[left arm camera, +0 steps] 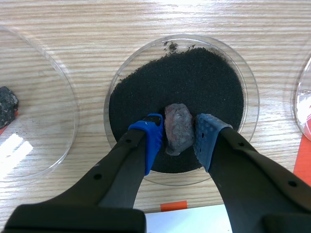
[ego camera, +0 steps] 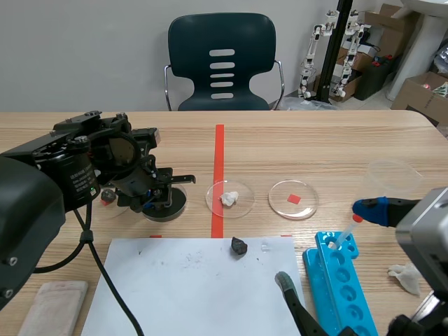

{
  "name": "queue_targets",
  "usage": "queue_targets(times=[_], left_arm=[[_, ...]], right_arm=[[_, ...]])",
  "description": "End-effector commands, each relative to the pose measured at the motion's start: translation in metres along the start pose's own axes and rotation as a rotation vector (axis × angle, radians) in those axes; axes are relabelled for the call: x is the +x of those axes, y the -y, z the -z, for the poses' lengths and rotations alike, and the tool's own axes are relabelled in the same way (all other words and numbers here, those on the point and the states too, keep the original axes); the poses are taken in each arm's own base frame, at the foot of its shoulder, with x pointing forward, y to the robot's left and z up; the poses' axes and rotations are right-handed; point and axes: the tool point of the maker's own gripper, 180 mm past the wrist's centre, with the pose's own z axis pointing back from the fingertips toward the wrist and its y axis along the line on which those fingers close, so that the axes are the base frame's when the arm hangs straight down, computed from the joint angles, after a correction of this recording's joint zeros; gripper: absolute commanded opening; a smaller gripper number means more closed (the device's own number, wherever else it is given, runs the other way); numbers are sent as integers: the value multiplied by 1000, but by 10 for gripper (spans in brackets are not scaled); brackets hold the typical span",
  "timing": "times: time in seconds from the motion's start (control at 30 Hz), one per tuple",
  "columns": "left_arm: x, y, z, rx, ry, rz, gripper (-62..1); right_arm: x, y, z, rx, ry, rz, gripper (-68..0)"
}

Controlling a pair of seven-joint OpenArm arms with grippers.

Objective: Lower the mineral onto the iron filings and hold still

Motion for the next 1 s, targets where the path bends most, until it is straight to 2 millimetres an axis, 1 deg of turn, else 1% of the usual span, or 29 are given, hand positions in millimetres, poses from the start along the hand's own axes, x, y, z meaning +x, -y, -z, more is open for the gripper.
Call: queue_targets(times=[0.0, 0.4, 0.53, 0.73, 0.87, 0.97], left_arm=[[6, 3, -2, -6, 14, -5, -505], [7, 3, -2, -6, 17, -5, -505], [17, 5, -6, -11, 59, 0, -505], [33, 6, -20, -19, 137, 17, -505], [43, 3, -36, -29, 241, 51, -505], [47, 3, -51, -49, 326, 94, -505]], right_arm=[[8, 3, 1, -1, 33, -9, 4], [8, 3, 1, -1, 33, -9, 4], [8, 3, 1, -1, 33, -9, 4], [8, 3, 1, -1, 33, -9, 4], [8, 3, 1, -1, 33, -9, 4], [8, 3, 1, -1, 33, -9, 4]])
